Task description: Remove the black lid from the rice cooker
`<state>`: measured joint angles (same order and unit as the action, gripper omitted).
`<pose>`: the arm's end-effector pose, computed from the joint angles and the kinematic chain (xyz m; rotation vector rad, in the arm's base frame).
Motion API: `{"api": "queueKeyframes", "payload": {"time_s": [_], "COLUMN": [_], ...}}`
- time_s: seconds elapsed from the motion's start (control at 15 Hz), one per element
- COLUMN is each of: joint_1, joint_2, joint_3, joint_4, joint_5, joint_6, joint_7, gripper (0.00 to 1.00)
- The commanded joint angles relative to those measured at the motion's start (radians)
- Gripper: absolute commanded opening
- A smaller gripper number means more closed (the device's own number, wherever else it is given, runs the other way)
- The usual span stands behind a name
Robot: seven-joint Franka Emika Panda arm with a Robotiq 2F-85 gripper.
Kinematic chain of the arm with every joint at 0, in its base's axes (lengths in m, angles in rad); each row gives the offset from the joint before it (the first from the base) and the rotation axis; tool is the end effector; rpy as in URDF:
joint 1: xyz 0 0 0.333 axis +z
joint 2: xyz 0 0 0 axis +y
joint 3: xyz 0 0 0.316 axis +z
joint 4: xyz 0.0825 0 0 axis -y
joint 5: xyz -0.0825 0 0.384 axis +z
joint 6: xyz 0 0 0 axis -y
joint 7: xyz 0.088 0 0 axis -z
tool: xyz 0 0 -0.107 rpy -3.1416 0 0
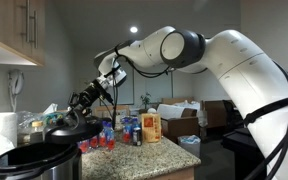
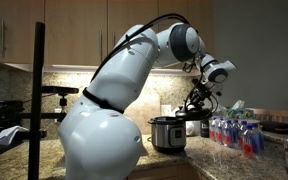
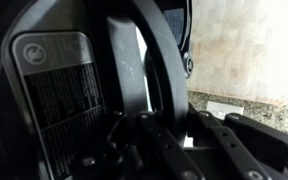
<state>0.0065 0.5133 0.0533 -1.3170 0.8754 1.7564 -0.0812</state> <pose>0.7029 0.1021 0.4688 -2.2596 0.0812 0.0710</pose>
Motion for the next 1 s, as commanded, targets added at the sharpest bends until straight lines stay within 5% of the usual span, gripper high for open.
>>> {"api": "queueKeyframes", "payload": {"time_s": [0.0, 0.93], "joint_1": [-0.048, -0.201], "joint_2": [-0.044, -0.069], "joint_3": [0.012, -0.04], "joint_4": [-0.009, -0.089], "joint_5": [0.036, 0.182], "joint_6": [-0.014, -0.042], "joint_7": [-0.006, -0.025], "gripper": [0.04, 0.05]}}
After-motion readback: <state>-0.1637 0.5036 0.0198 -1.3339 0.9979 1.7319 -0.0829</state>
